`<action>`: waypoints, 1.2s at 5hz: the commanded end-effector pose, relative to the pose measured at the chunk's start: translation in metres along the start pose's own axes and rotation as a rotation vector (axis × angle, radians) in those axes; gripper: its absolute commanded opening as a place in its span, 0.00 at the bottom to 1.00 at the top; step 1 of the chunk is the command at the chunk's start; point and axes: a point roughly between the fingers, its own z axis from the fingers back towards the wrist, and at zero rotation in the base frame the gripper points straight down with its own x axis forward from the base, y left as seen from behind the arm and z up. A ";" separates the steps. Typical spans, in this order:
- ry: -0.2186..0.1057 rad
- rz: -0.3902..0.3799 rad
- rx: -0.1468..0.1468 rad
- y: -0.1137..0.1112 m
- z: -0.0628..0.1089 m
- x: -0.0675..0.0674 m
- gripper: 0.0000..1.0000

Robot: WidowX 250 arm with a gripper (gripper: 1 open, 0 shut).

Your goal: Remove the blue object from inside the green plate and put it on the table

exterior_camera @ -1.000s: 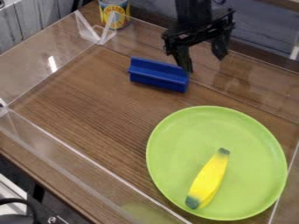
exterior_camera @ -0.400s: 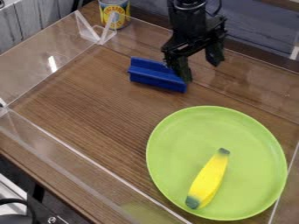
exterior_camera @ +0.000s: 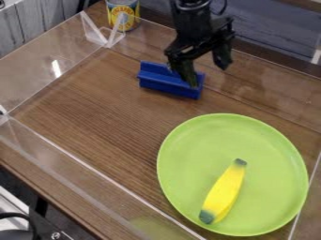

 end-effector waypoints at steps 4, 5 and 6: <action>-0.061 0.233 -0.063 -0.003 -0.011 -0.014 1.00; -0.061 0.211 -0.061 -0.008 -0.011 -0.023 1.00; -0.075 0.227 -0.062 -0.002 -0.012 -0.016 1.00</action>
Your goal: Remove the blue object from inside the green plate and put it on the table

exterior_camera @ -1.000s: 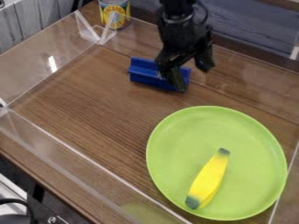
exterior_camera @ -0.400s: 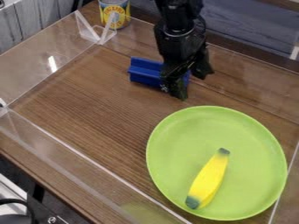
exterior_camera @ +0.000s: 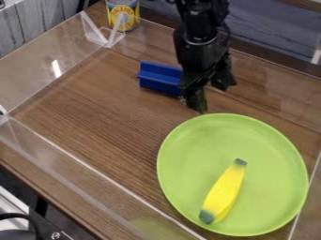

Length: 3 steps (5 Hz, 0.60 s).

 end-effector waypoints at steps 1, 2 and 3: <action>-0.022 0.011 -0.068 -0.005 0.019 0.008 1.00; -0.028 0.010 -0.068 0.001 0.008 0.013 1.00; -0.036 0.014 -0.068 0.007 -0.003 0.018 1.00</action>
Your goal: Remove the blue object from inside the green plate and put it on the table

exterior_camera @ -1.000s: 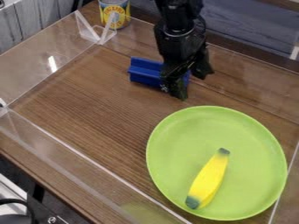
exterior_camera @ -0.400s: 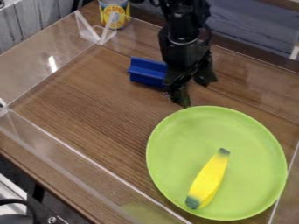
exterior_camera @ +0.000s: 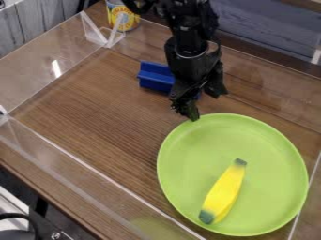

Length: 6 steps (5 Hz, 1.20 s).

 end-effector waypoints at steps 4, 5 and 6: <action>-0.021 -0.042 -0.025 0.024 0.008 -0.018 1.00; -0.026 -0.047 -0.022 0.038 0.009 -0.019 0.00; -0.030 -0.054 -0.020 0.051 0.013 -0.020 0.00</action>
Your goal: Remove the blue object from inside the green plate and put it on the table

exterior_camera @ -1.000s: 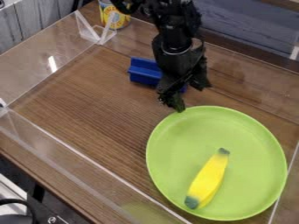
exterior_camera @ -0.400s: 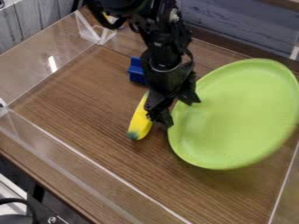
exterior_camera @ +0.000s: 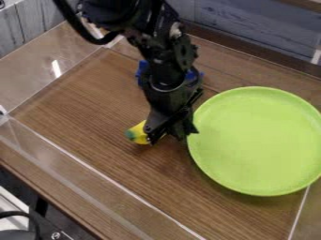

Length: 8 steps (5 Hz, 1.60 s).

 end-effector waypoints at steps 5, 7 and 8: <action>-0.020 -0.162 0.010 0.059 0.029 0.033 0.00; -0.011 -0.177 0.022 0.080 0.031 0.025 0.00; -0.012 -0.156 0.028 0.089 0.033 0.031 0.00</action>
